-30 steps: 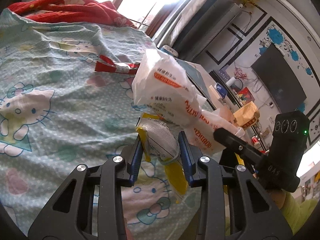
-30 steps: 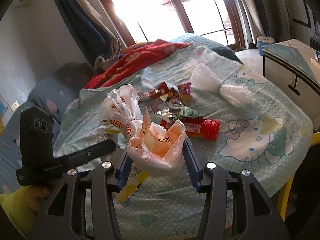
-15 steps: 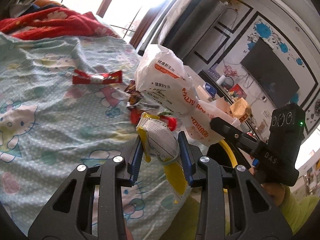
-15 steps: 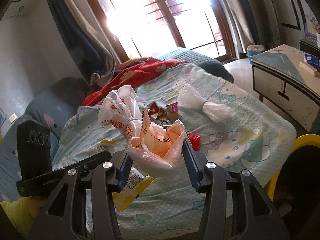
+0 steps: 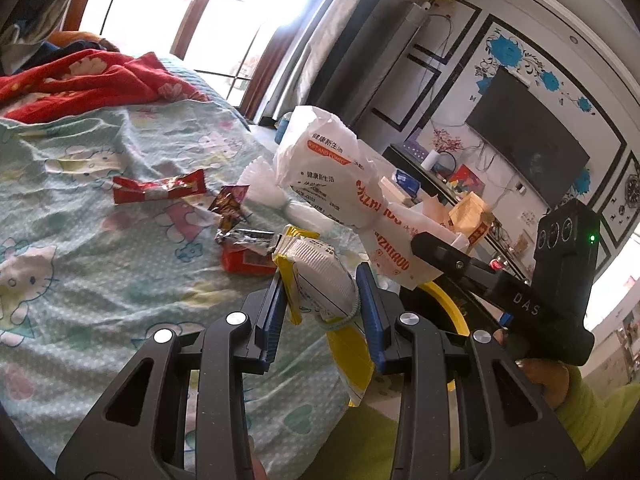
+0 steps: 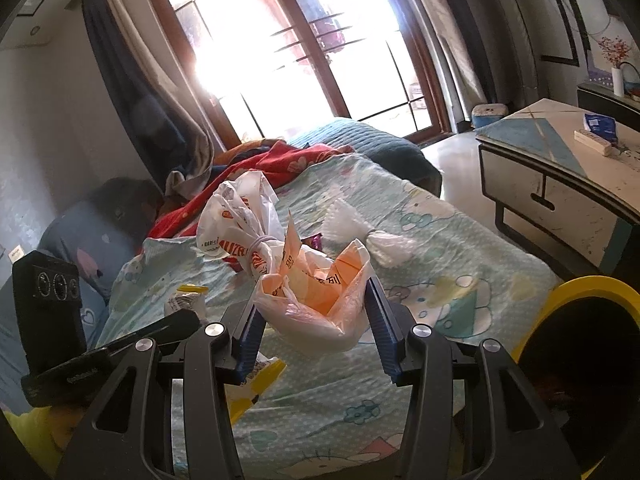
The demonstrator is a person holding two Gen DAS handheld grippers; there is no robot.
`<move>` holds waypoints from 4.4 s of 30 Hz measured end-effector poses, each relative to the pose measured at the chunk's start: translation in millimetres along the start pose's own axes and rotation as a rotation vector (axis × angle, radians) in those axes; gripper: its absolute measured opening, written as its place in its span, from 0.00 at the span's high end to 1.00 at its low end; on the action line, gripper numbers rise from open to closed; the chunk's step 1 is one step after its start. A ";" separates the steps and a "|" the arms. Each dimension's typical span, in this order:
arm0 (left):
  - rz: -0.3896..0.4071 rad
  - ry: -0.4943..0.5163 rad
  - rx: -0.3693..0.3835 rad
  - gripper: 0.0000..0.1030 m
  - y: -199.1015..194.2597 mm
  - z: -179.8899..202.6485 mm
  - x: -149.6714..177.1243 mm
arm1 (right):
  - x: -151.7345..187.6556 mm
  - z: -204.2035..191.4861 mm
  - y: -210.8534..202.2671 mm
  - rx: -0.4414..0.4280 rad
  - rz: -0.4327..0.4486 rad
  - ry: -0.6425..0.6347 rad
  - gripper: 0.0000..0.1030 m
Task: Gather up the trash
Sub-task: 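Carry the snack packet and white plastic bag over the yellow bin with both tools, then open the right tool to drop the white bag while the left tool releases the packet, then move both tools back over the remaining trash on the bed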
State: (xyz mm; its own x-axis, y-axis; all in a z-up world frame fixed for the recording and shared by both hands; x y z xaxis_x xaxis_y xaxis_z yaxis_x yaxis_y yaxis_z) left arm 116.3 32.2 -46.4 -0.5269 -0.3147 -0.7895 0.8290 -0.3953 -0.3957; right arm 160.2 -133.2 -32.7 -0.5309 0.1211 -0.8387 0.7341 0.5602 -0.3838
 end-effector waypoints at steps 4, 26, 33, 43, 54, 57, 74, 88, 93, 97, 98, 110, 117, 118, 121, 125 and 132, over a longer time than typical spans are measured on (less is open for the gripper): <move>0.004 0.009 0.009 0.73 3.5 6.5 -2.1 | -2.8 7.6 -6.5 0.021 0.014 0.001 0.55; -0.016 0.080 0.077 0.73 37.1 50.2 -0.9 | -14.4 66.1 -47.1 0.151 0.079 0.020 0.55; -0.025 0.097 0.105 0.73 49.5 66.6 4.3 | -16.0 88.8 -59.5 0.206 0.098 0.044 0.55; -0.047 0.114 0.150 0.73 67.2 89.9 12.0 | -16.0 122.1 -82.6 0.294 0.126 0.066 0.55; -0.078 0.148 0.200 0.73 89.9 120.4 25.6 | -8.2 156.6 -109.8 0.387 0.145 0.101 0.55; -0.089 0.156 0.213 0.73 94.6 129.3 31.6 | -7.0 165.4 -114.9 0.401 0.149 0.115 0.55; -0.171 0.224 0.249 0.73 129.0 166.8 72.0 | 13.8 208.8 -143.3 0.502 0.138 0.184 0.55; -0.236 0.283 0.257 0.73 153.1 185.9 101.6 | 37.6 243.8 -155.5 0.576 0.102 0.239 0.55; -0.259 0.292 0.262 0.73 162.9 188.8 108.2 | 45.7 252.0 -152.9 0.596 0.075 0.253 0.54; -0.280 0.302 0.260 0.72 169.9 189.7 114.6 | 52.5 258.7 -149.1 0.601 0.047 0.274 0.53; -0.284 0.304 0.260 0.72 172.1 189.6 116.1 | 53.9 259.5 -147.8 0.602 0.041 0.277 0.53; -0.309 0.266 0.283 0.31 179.9 188.6 122.4 | 56.0 261.1 -146.1 0.601 0.048 0.300 0.36; -0.251 0.326 0.262 0.11 167.2 191.2 114.4 | 44.0 251.3 -154.4 0.639 0.106 0.240 0.24; -0.243 0.332 0.260 0.11 164.8 191.5 113.3 | 41.9 249.0 -155.0 0.639 0.112 0.231 0.24; -0.226 0.338 0.256 0.11 161.2 190.9 109.4 | 37.8 243.9 -156.7 0.646 0.124 0.201 0.23; -0.201 0.327 0.253 0.11 156.0 187.1 103.3 | 32.5 235.8 -158.3 0.644 0.141 0.167 0.23; -0.136 0.334 0.229 0.11 141.4 181.9 89.2 | 27.3 222.3 -157.1 0.637 0.155 0.127 0.23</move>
State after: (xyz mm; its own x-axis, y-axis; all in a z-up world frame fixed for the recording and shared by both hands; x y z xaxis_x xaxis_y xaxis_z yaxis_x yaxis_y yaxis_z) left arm 152.4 -208.8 -87.5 -0.5076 0.0360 -0.8608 0.6730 -0.6072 -0.4223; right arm 124.5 -400.0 -81.2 -0.4159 0.2786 -0.8657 0.8921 -0.0600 -0.4479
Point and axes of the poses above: each gripper's, at about its wrist camera, not at the fingertips, and y roughly the way its jaws point, z to its right, x to its underside, the point moved 5 cm from there along y, roughly the way its jaws point, and after that the axes turned 9 degrees about z, right-handed, at the moved point
